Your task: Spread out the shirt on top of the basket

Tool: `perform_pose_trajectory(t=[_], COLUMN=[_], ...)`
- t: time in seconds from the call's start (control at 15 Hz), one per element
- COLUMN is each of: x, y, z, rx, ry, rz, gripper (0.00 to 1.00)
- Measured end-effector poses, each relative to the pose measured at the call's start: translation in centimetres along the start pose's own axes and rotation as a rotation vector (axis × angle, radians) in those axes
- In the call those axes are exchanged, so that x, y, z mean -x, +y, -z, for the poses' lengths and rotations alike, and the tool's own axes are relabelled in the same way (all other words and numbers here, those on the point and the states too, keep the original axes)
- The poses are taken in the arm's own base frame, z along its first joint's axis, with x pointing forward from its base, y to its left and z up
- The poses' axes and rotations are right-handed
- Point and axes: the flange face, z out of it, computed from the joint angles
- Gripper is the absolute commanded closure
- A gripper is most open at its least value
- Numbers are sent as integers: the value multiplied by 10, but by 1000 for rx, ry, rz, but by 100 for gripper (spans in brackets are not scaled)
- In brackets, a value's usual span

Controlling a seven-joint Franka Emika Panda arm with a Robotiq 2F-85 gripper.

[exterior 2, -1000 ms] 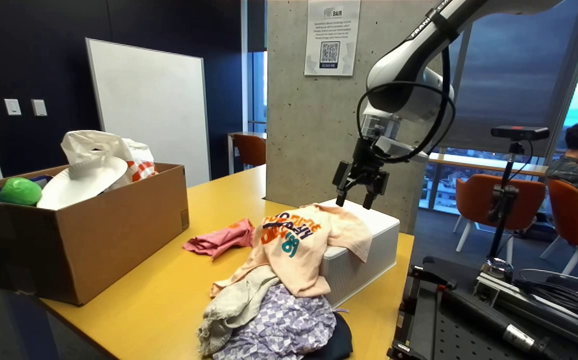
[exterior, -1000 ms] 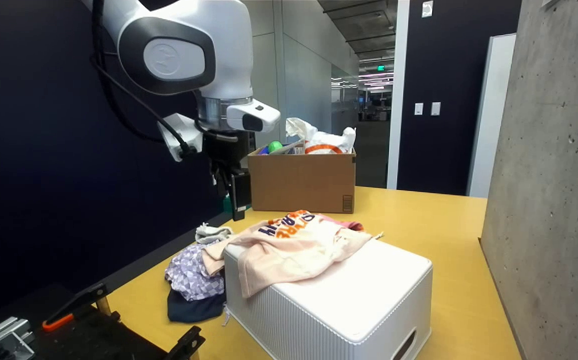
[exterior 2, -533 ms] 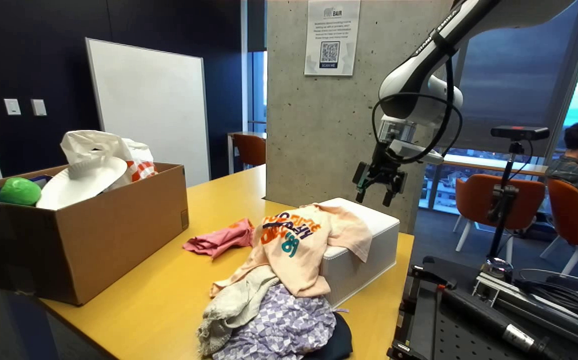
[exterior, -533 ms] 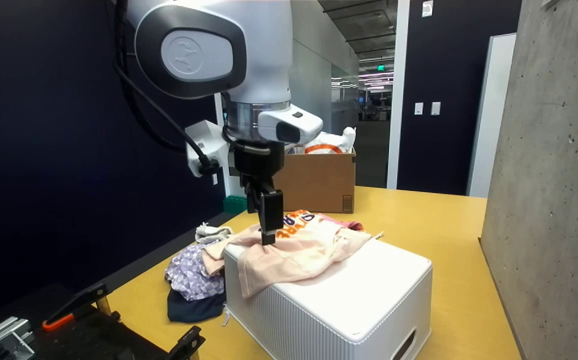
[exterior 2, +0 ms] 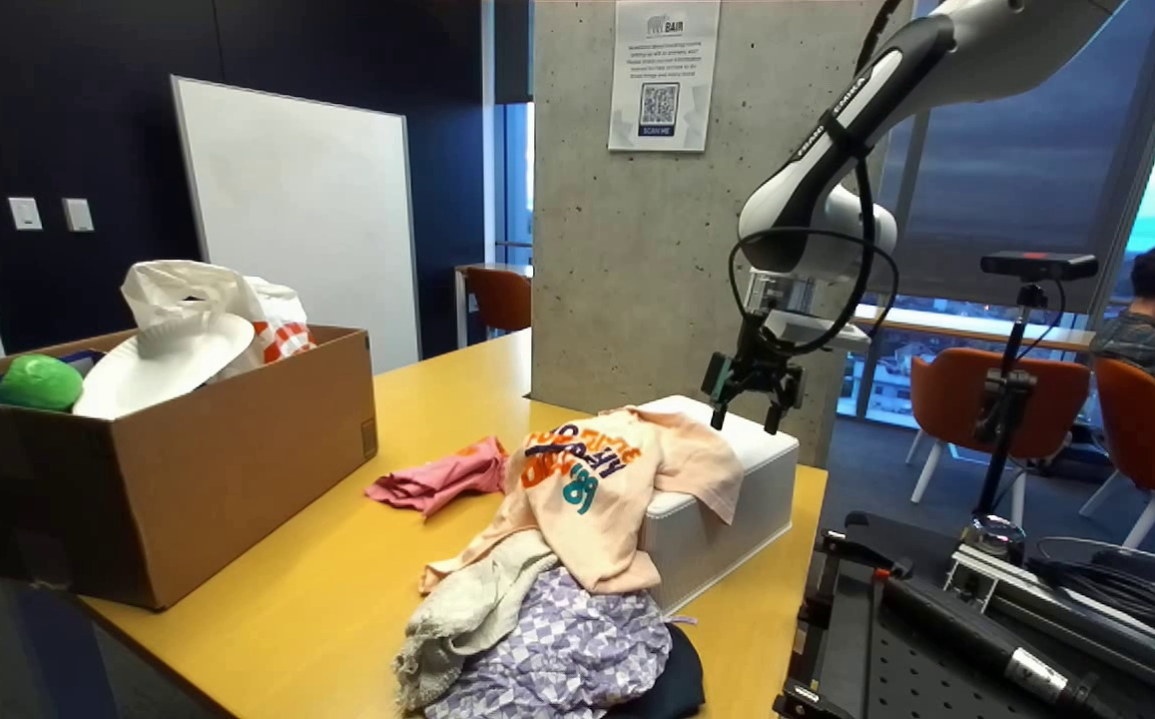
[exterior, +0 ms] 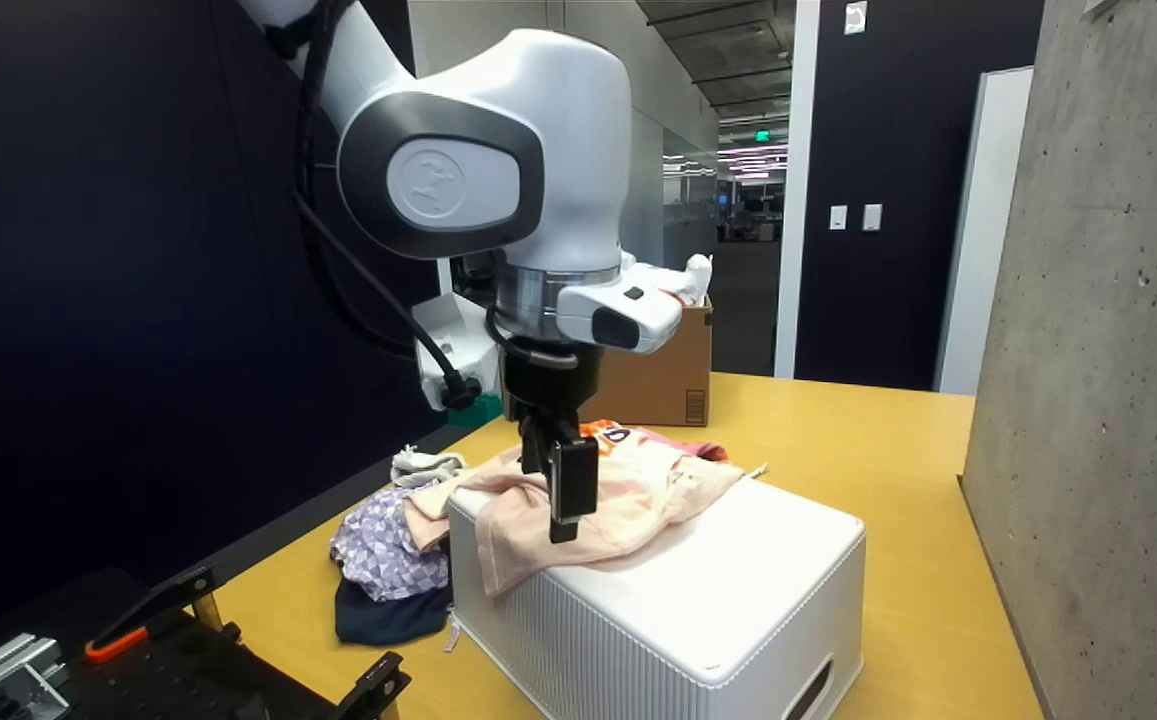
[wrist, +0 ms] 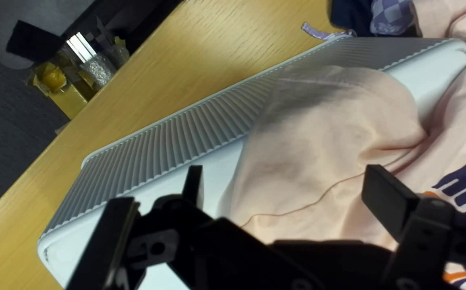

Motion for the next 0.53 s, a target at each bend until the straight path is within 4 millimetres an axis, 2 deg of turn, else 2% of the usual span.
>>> perform_pose_trajectory(t=[0.27,0.53], x=[-23,-43], y=[-13,-36], z=[-8,-15], rx=[3,-4], ry=[16,34], rz=[18,50], gripper=[0,0])
